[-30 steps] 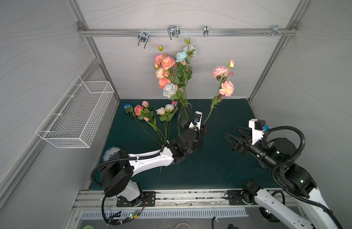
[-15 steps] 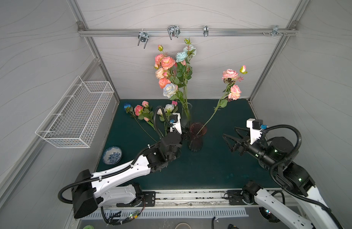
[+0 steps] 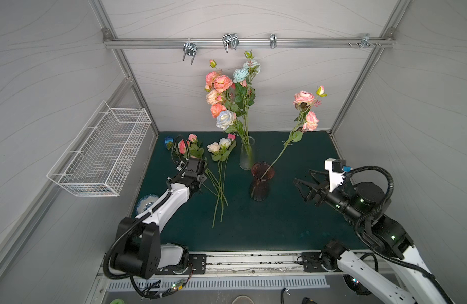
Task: Arrange flowers in a vase
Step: Pick up the flower from the top-left of the table.
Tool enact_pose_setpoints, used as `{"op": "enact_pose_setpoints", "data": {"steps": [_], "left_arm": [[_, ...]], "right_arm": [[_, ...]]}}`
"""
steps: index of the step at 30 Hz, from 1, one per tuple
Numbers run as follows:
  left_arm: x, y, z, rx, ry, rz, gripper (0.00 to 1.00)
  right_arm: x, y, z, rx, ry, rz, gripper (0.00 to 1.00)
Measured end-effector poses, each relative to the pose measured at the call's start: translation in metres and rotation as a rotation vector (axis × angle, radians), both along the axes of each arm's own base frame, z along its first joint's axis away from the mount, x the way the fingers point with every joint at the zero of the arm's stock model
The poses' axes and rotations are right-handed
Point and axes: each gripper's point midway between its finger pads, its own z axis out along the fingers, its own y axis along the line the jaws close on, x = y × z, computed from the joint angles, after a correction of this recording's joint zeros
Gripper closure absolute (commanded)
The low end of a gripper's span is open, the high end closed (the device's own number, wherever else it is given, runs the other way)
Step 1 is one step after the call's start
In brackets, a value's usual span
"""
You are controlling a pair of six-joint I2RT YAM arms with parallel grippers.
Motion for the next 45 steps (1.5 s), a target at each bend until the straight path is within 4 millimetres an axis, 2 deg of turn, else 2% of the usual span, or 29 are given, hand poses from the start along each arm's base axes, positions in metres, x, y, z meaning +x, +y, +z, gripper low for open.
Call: {"op": "enact_pose_setpoints", "data": {"steps": [3, 8, 11, 17, 20, 26, 31, 34, 36, 37, 39, 42, 45], "left_arm": [[0.027, 0.015, -0.006, 0.016, 0.074, 0.052, 0.43], [0.084, 0.047, 0.008, 0.094, 0.091, 0.115, 0.43], [0.105, 0.065, -0.004, 0.129, 0.129, 0.129, 0.41], [0.099, 0.09, -0.066, 0.097, 0.279, 0.14, 0.37], [0.099, 0.095, -0.084, 0.083, 0.319, 0.135, 0.37], [0.125, 0.095, -0.076, 0.069, 0.284, 0.132, 0.35], [0.127, 0.096, -0.079, 0.055, 0.269, 0.139, 0.31], [0.125, 0.097, -0.084, 0.043, 0.278, 0.144, 0.39], [0.126, 0.097, -0.084, 0.033, 0.305, 0.15, 0.48], [0.132, 0.098, -0.083, 0.029, 0.311, 0.153, 0.54], [0.143, 0.1, -0.084, 0.028, 0.305, 0.159, 0.59], [0.139, 0.101, -0.084, 0.025, 0.326, 0.171, 0.69], [0.135, 0.101, -0.085, 0.024, 0.355, 0.178, 0.88]], "right_arm": [[0.0, 0.0, 0.0, 0.003, 0.001, -0.001, 0.08], [-0.003, -0.003, 0.004, 0.012, -0.012, -0.004, 0.08], [-0.003, -0.004, 0.005, 0.014, -0.015, -0.008, 0.08], [-0.001, -0.006, 0.004, 0.01, -0.015, -0.023, 0.08], [0.001, -0.005, 0.002, 0.005, -0.008, -0.025, 0.08], [0.005, -0.002, -0.002, -0.008, 0.007, -0.027, 0.08], [0.006, -0.002, -0.003, -0.012, 0.005, -0.03, 0.08], [0.006, -0.003, -0.003, -0.015, 0.004, -0.033, 0.08], [0.007, -0.002, -0.004, -0.017, 0.005, -0.033, 0.08], [0.007, -0.002, -0.004, -0.018, 0.006, -0.034, 0.08], [0.007, -0.003, -0.004, -0.018, 0.006, -0.035, 0.08], [0.007, -0.003, -0.004, -0.018, 0.005, -0.038, 0.08], [0.007, -0.003, -0.003, -0.017, 0.004, -0.04, 0.08]]}}
